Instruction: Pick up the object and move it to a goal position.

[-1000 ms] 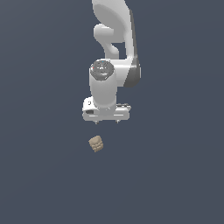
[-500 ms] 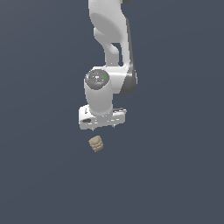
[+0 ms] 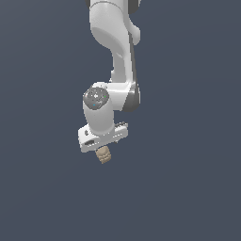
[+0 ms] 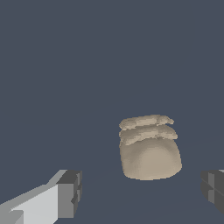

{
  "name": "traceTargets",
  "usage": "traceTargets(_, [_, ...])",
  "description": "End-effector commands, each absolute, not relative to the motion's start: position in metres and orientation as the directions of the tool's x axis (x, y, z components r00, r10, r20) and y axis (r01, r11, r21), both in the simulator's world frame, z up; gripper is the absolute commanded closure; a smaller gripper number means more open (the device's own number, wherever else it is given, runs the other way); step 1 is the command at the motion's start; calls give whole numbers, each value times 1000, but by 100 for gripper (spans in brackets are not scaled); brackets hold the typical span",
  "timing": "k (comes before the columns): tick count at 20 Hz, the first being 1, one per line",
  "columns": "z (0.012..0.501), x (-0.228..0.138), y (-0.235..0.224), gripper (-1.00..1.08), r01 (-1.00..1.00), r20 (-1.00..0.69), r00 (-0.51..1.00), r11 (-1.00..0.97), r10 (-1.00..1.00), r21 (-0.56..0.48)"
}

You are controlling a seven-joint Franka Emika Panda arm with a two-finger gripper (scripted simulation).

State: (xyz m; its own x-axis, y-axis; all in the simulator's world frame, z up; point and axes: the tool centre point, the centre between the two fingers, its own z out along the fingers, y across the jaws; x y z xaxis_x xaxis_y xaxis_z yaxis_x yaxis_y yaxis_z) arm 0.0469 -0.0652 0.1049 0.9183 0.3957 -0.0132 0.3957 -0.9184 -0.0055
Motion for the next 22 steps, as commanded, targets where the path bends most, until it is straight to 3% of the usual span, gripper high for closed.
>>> traceTargets(1, [100, 52, -70, -92, 437, -9, 899, -900, 437, -4])
traceTargets(22, [65, 61, -80, -92, 513, 0, 858, -858, 513, 0])
